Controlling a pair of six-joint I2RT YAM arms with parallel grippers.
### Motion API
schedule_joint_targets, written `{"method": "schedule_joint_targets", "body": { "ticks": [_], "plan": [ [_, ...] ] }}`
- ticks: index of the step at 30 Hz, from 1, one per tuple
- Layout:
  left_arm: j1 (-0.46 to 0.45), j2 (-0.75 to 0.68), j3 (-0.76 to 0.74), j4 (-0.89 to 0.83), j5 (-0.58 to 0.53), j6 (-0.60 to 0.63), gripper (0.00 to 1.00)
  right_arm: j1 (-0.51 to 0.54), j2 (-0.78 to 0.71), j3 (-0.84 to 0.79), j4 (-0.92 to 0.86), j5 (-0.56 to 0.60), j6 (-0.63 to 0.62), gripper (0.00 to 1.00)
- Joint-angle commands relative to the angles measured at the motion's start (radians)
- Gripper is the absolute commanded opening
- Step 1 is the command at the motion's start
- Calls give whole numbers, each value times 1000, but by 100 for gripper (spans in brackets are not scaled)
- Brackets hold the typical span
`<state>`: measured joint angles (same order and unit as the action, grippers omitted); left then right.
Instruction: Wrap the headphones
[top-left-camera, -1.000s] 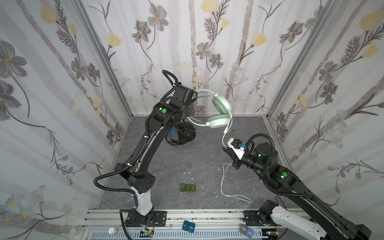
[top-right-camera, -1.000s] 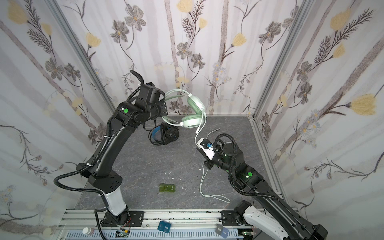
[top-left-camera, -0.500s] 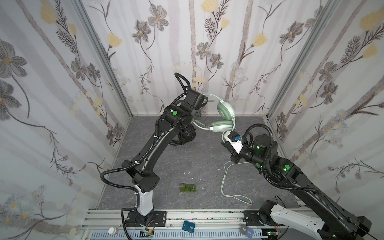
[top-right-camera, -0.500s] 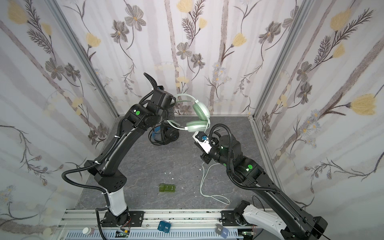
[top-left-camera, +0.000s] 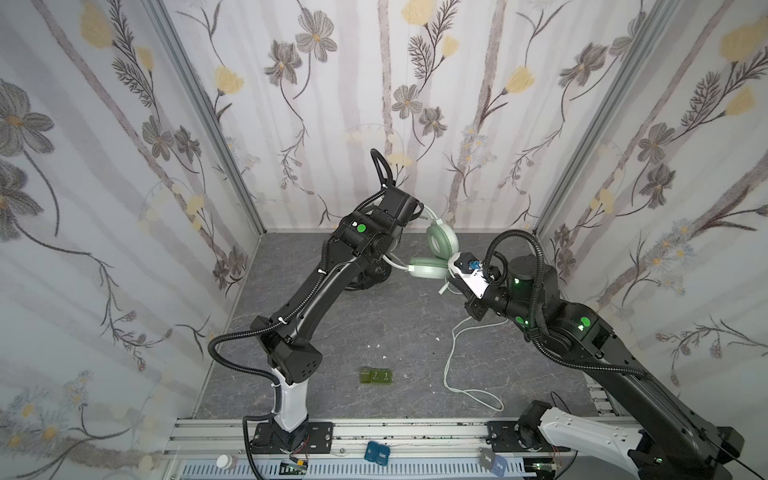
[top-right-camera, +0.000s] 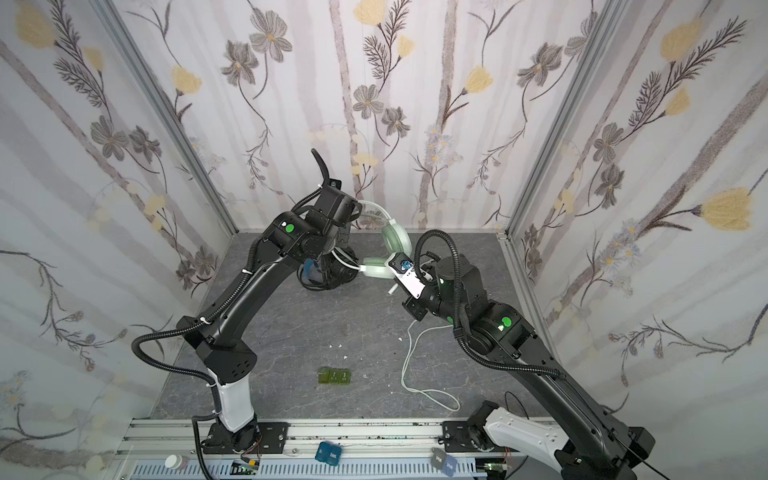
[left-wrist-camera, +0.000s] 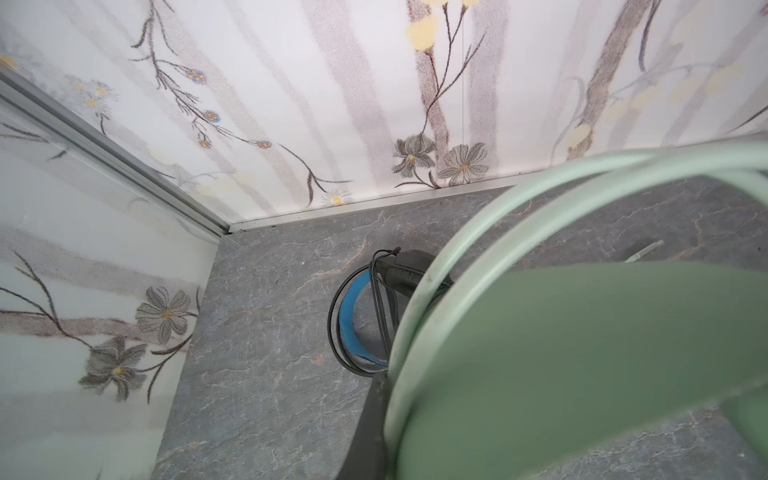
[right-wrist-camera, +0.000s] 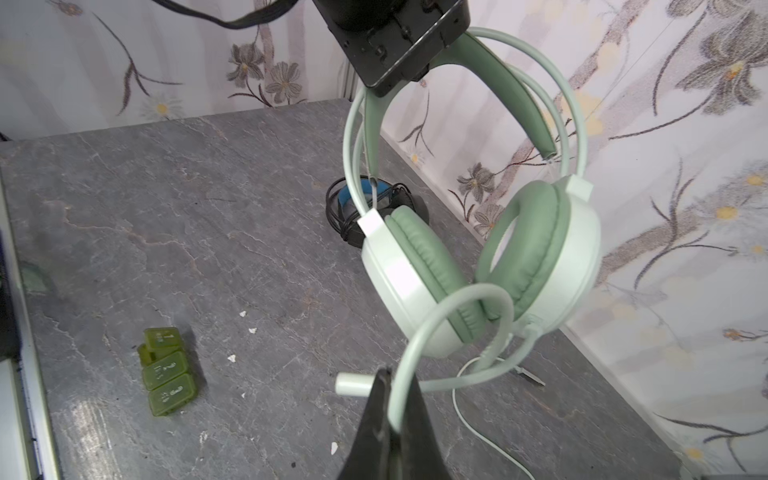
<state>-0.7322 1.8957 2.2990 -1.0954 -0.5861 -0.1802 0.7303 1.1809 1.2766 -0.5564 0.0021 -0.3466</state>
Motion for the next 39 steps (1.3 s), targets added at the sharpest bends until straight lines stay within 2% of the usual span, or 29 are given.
{"method": "schedule_joint_targets", "body": {
  "ticks": [1, 4, 8, 11, 16, 23, 28, 36, 39],
  "plan": [
    [0, -38, -44, 68, 27, 120, 0, -17, 9, 15, -31, 103, -60, 0],
    [2, -99, -134, 130, 99, 187, 0, -53, 13, 19, -32, 104, -94, 0],
    [1, -184, -249, 204, 259, 265, 0, -70, 25, 33, -30, 98, -155, 0],
    [-1, -203, -268, 182, 347, 308, 0, -71, 40, 39, -21, 121, -180, 0],
    [-29, -206, -268, 122, 410, 366, 0, -80, 51, 48, 27, 153, -206, 0],
    [-65, -216, -283, 124, 477, 343, 0, -105, 59, 36, 110, 157, -174, 1],
    [-75, -231, -288, 150, 516, 319, 0, -164, 47, 6, 149, 144, -127, 10],
    [-76, -223, -254, 137, 594, 303, 0, -218, 17, -37, 198, 93, -82, 43],
    [-75, -216, -241, 132, 608, 295, 0, -225, 12, -50, 212, 83, -77, 45]
  ]
}}
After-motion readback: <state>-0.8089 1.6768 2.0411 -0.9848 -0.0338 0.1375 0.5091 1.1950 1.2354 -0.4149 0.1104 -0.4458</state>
